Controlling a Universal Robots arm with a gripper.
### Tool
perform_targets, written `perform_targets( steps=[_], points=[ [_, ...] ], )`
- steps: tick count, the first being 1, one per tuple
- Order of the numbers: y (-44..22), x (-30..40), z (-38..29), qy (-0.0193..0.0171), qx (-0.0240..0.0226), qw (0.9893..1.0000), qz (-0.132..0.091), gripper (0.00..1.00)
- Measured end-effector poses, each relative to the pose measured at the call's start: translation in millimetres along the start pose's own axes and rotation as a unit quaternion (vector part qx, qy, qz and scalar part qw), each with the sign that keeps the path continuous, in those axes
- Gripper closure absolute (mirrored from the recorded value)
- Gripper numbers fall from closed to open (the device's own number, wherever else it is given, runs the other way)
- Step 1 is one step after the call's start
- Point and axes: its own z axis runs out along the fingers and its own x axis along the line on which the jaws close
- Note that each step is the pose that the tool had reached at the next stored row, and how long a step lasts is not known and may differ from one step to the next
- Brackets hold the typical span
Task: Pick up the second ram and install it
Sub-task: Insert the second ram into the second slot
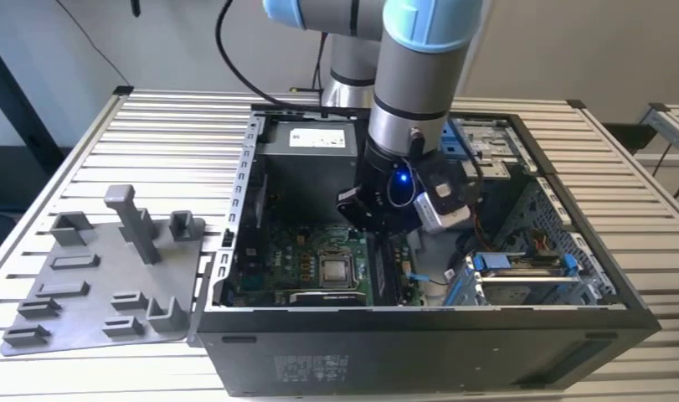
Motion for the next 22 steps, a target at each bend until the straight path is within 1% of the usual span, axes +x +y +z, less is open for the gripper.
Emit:
perform_targets(
  steps=[3, 9, 13, 19, 22],
  points=[
    [0.2, -0.2, 3.5, 0.0, 0.0, 1.0, 0.0, 0.86],
    [0.3, -0.6, 7.0, 0.0, 0.0, 1.0, 0.0, 0.86],
    [0.4, -1.2, 8.2, 0.0, -0.0001, 1.0, 0.0, 0.86],
    [0.6, -2.2, 10.9, 0.0004, -0.0005, 1.0, 0.009, 0.86],
    [0.6, -2.2, 11.4, 0.0005, -0.0003, 1.0, 0.01, 0.86]
  ],
)
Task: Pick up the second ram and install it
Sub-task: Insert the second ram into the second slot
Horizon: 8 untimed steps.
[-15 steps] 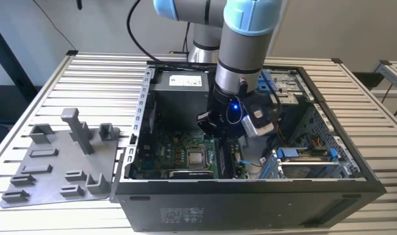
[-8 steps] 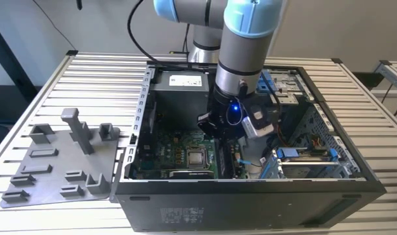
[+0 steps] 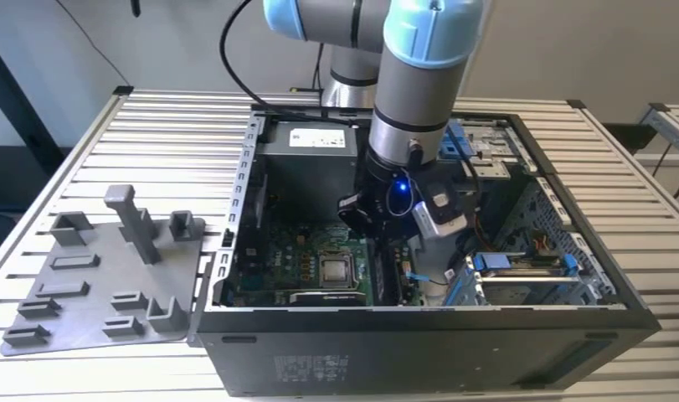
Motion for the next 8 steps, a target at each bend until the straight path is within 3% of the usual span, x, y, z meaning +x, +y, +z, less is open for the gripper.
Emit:
perform_targets(
  steps=[8],
  points=[
    [0.9, -0.2, 4.3, 0.0, -0.0001, 1.0, 0.0, 0.86]
  ],
)
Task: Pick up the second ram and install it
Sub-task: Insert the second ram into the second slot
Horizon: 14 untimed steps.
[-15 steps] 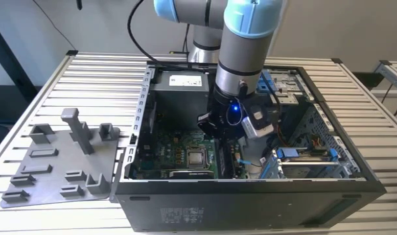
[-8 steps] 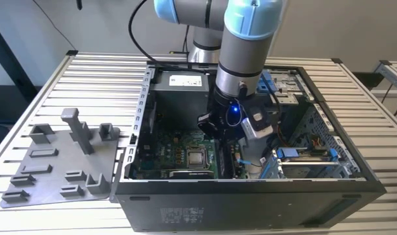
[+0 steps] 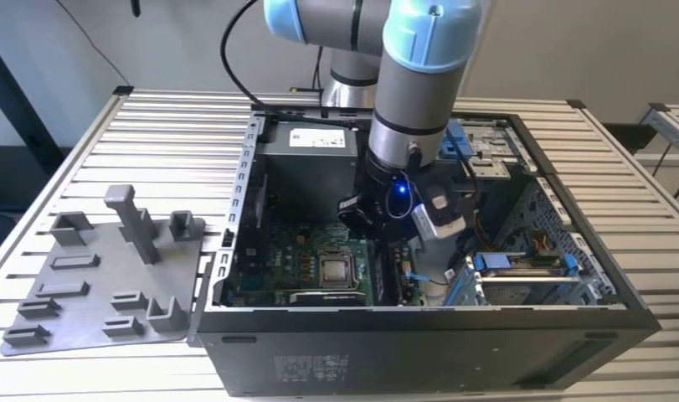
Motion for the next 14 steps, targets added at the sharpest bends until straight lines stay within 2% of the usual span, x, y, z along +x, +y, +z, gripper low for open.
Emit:
perform_targets(
  steps=[14],
  points=[
    [0.7, -1.0, 2.7, -0.0002, 0.0002, 1.0, -0.004, 0.86]
  ],
)
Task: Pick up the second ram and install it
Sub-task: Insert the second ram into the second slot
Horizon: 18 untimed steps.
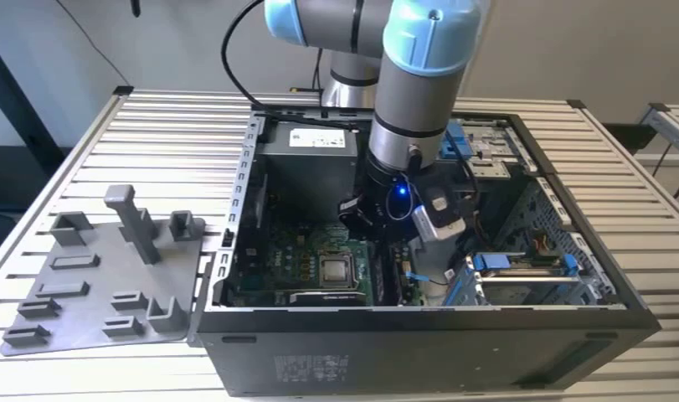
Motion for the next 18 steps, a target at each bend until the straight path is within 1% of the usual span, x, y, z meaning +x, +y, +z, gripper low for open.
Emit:
perform_targets(
  steps=[4, 10, 18],
  points=[
    [0.0, -0.5, 0.0, -0.0006, 0.0002, 0.9999, -0.014, 0.86],
    [0.0, -0.6, 0.4, -0.0012, 0.0006, 0.9996, -0.028, 0.86],
    [0.3, -1.2, 5.2, -0.0017, 0.0006, 0.9993, -0.038, 0.86]
  ],
)
